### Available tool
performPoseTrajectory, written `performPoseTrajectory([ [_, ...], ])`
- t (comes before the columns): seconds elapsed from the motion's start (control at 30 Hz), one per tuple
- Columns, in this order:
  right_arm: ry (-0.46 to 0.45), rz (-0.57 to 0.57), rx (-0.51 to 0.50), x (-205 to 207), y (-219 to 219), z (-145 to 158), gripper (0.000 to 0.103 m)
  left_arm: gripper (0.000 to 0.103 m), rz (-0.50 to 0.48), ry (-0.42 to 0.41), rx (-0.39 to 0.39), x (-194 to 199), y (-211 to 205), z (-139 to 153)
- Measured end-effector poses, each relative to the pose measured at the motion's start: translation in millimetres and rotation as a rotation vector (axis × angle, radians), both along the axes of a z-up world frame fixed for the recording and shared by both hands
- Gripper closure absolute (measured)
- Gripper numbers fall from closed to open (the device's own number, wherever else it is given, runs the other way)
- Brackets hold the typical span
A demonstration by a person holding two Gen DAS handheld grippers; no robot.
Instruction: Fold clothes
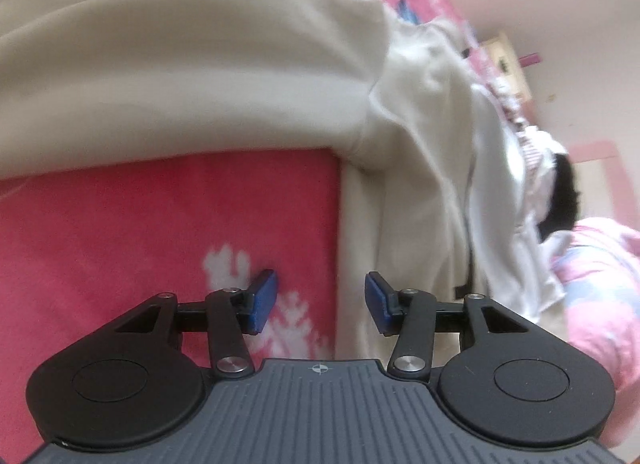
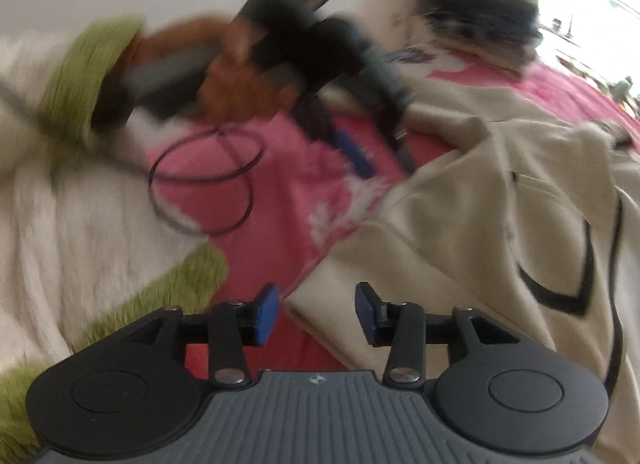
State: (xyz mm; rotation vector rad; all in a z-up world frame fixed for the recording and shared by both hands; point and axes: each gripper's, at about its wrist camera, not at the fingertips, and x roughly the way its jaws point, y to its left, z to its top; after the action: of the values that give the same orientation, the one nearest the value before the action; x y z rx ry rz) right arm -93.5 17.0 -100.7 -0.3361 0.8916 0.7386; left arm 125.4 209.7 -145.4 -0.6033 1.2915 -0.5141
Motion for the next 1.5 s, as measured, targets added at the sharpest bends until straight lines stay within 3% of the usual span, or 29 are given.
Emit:
performPoseTrajectory([
  [0.17, 0.009, 0.025, -0.07, -6, 10, -13, 0.054, 0.053, 0.095, 0.061, -0.144, 31, -2, -6],
  [0.3, -0.003, -0.011, -0.065, -6, 11, -14, 0.054, 0.051, 0.22, 0.028, -0.216, 42, 19, 3],
  [0.4, -0.007, -0.001, -0.053, -7, 11, -17, 0.054, 0.052, 0.281, 0.036, -0.156, 47, 25, -1],
  [0.53, -0.021, -0.01, -0.056, -7, 12, -22, 0.057, 0.071, 0.304, 0.004, -0.079, 48, 18, -8],
  [0.6, -0.026, -0.008, -0.06, -8, 11, -23, 0.065, 0.086, 0.315, -0.038, -0.051, 49, 18, -6],
  [0.63, -0.029, -0.005, -0.062, -8, 11, -22, 0.075, 0.094, 0.321, -0.06, -0.037, 50, 19, -5],
  [0.67, -0.03, -0.003, -0.065, -9, 10, -21, 0.084, 0.097, 0.327, -0.081, -0.024, 50, 19, -4],
  [0.7, -0.028, -0.003, -0.067, -10, 10, -18, 0.086, 0.098, 0.34, -0.105, -0.029, 52, 23, 0],
  [0.8, -0.029, 0.032, -0.069, -15, 7, -5, 0.09, 0.1, 0.364, -0.204, -0.043, 49, 40, 23],
  [0.9, -0.022, 0.092, -0.071, -21, 1, 10, 0.096, 0.1, 0.347, -0.298, 0.005, 46, 45, 38],
  [1.1, 0.056, 0.198, -0.039, -21, -3, 25, 0.097, 0.1, 0.299, -0.354, 0.091, 49, 33, 39],
  [1.3, 0.255, 0.199, 0.044, -11, 5, -7, 0.102, 0.094, 0.193, -0.346, 0.27, 50, 26, 19],
  [1.4, 0.286, 0.173, 0.023, -14, 6, -15, 0.102, 0.09, 0.193, -0.322, 0.261, 49, 32, 20],
  [1.5, 0.28, 0.073, 0.078, -6, -19, 3, 0.099, 0.085, 0.208, -0.313, 0.248, 47, 43, 33],
])
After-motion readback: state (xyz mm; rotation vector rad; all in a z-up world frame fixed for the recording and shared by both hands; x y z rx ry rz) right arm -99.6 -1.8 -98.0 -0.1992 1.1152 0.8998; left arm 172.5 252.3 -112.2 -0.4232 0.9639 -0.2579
